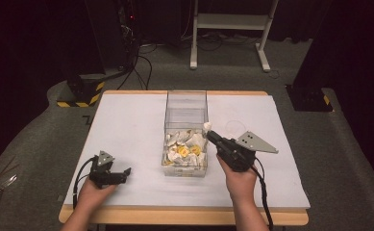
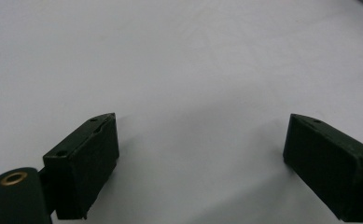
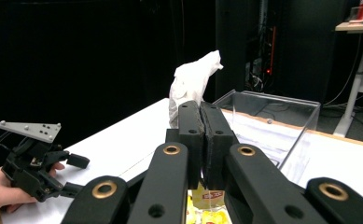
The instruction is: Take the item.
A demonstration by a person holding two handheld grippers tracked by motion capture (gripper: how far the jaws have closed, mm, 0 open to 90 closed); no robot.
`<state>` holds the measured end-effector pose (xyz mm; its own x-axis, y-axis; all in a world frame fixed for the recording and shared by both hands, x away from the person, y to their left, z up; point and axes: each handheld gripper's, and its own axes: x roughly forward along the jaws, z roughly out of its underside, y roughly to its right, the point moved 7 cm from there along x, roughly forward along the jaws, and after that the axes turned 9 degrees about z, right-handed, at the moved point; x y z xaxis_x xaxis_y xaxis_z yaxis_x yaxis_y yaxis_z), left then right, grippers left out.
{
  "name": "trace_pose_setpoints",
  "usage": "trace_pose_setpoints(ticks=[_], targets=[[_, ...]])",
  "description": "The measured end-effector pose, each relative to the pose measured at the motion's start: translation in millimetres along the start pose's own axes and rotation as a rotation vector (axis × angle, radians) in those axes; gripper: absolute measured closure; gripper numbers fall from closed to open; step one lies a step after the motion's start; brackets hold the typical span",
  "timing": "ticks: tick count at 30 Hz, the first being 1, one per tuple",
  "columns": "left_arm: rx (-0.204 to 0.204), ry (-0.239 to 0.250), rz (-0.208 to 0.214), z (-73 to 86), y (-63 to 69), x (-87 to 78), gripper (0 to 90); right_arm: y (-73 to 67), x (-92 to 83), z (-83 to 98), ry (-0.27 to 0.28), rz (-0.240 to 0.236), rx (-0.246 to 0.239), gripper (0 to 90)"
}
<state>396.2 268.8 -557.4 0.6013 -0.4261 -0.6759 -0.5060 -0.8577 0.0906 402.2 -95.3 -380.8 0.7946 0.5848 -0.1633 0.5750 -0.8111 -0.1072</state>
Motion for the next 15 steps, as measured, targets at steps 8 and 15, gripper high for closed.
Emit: trace_pose_setpoints(ticks=[8,15], targets=[[0.001,-0.001,0.0,0.0,0.0,-0.1,10.6,12.5,-8.9,-5.5,0.019,0.039,0.013,88.6],[0.001,0.0,0.002,0.0,0.1,0.0,10.6,25.9,-12.0,-4.3,0.015,0.078,0.018,88.6]])
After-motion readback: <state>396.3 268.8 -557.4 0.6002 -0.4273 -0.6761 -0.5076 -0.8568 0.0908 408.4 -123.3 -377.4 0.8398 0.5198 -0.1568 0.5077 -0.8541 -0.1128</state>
